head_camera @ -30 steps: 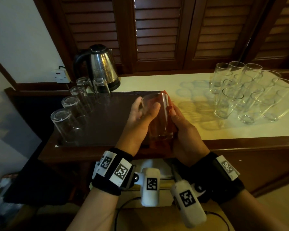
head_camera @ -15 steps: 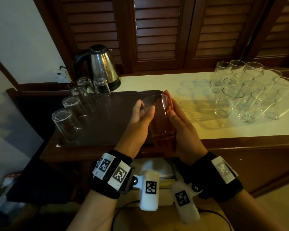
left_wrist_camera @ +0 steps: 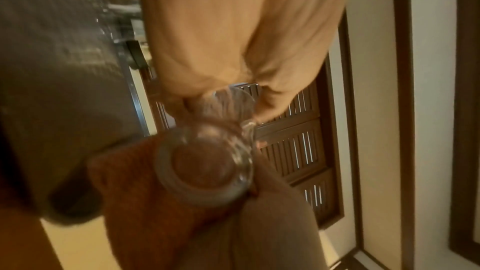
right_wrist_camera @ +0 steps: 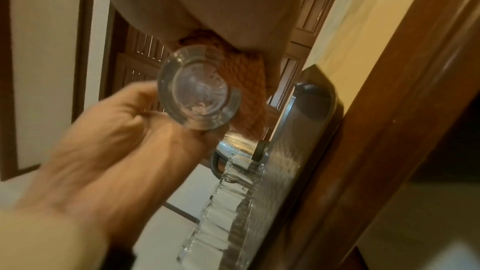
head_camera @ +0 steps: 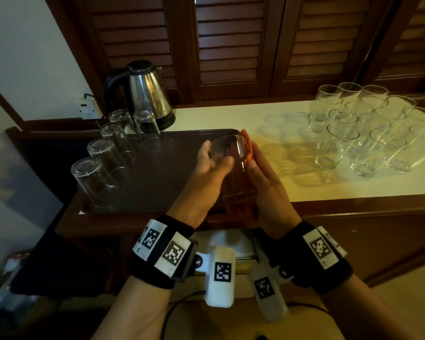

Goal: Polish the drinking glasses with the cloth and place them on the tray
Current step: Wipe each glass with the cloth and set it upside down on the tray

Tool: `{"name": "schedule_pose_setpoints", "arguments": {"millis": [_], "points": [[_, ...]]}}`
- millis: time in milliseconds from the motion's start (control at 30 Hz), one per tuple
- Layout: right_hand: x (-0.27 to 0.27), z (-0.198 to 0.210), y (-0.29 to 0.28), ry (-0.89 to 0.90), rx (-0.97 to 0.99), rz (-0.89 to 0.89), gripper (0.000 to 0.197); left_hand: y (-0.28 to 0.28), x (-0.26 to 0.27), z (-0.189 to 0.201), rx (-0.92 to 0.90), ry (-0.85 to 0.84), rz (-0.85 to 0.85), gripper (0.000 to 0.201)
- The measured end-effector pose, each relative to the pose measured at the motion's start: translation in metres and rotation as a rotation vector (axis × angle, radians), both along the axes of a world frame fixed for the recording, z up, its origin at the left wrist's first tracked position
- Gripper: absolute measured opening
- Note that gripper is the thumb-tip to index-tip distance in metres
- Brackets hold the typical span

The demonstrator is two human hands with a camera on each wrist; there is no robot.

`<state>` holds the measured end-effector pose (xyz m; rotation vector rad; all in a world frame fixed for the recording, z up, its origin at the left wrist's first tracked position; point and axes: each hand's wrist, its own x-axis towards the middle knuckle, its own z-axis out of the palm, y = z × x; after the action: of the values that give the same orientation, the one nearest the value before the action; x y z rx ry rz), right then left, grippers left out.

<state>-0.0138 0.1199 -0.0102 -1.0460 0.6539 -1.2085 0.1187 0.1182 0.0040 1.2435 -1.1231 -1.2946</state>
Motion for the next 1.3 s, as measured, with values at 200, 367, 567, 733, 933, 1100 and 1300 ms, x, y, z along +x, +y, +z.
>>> {"name": "schedule_pose_setpoints", "arguments": {"millis": [200,367,567,733,933,1100,1300], "points": [[0.0,-0.001,-0.005,-0.193,0.182,0.114,0.043,0.003,-0.007,-0.001,-0.006,0.187,-0.037,0.062],[-0.004,0.001,-0.009,-0.071,0.069,0.006,0.041,-0.001,0.011,-0.006,0.009,0.222,-0.035,0.093],[0.007,-0.01,-0.01,0.044,0.041,-0.009,0.052,0.004,-0.005,-0.001,0.007,0.092,0.011,0.082],[-0.005,-0.005,-0.013,-0.253,0.228,0.142,0.044,0.001,0.001,-0.003,0.008,0.253,-0.039,0.068],[0.006,-0.012,-0.011,0.071,-0.045,-0.047,0.049,-0.002,-0.007,0.0,-0.006,0.043,0.059,0.083],[0.0,-0.012,-0.008,-0.168,0.193,0.112,0.043,0.003,-0.004,-0.006,-0.008,0.265,-0.025,0.066],[-0.001,-0.007,-0.013,0.038,0.032,-0.042,0.042,-0.003,0.003,-0.012,0.02,0.184,0.048,0.086]]}}
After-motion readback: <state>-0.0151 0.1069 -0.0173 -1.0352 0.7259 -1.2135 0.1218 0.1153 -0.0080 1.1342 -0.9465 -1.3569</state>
